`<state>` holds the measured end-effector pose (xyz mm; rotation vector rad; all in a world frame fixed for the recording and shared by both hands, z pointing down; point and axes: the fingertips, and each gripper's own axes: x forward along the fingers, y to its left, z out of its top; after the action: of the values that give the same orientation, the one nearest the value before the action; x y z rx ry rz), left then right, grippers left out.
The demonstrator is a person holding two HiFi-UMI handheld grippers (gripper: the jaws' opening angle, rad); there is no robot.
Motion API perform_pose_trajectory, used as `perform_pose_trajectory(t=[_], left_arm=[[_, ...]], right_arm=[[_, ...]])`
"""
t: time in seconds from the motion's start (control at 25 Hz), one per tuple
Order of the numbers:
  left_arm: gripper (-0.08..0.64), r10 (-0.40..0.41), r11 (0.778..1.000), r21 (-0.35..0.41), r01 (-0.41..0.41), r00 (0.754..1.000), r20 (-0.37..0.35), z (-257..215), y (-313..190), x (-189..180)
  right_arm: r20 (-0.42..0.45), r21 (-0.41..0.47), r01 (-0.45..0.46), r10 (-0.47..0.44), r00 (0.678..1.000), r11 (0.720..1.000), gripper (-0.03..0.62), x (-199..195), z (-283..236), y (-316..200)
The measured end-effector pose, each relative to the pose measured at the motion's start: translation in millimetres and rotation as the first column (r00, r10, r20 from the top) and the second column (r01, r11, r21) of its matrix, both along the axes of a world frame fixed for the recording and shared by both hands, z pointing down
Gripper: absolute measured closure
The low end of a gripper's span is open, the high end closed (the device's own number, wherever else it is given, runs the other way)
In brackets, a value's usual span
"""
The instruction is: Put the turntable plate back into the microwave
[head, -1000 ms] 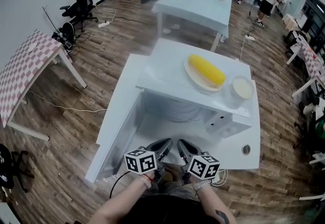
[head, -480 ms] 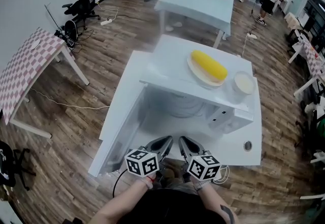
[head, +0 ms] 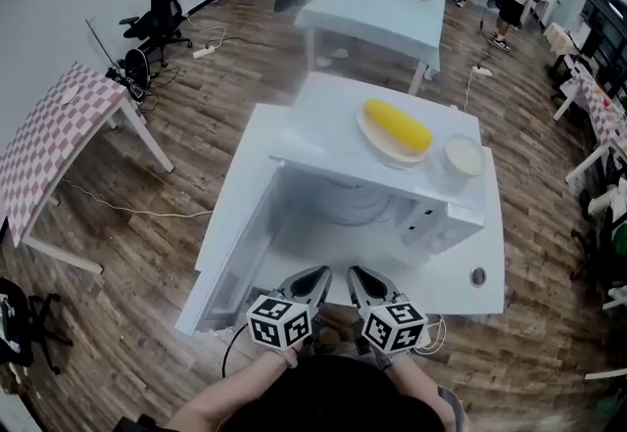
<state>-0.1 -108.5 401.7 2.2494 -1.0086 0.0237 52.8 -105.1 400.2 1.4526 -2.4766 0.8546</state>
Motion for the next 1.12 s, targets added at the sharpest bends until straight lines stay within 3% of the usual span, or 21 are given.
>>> perform_pose_trajectory(t=[0.6, 1.12], left_arm=[[0.548, -0.012, 1.000, -0.021, 0.012, 1.000, 0.004, 10, 7, 2], [0.548, -0.035, 0.994, -0.105, 0.035, 0.999, 0.005, 30, 27, -9]], right_arm=[[-0.015, -0.010, -0.010, 0.010, 1.000, 1.000, 0.557, 4, 6, 13], [-0.010, -0.070, 0.010, -0.011, 1.000, 0.997, 0.557, -5, 25, 35]])
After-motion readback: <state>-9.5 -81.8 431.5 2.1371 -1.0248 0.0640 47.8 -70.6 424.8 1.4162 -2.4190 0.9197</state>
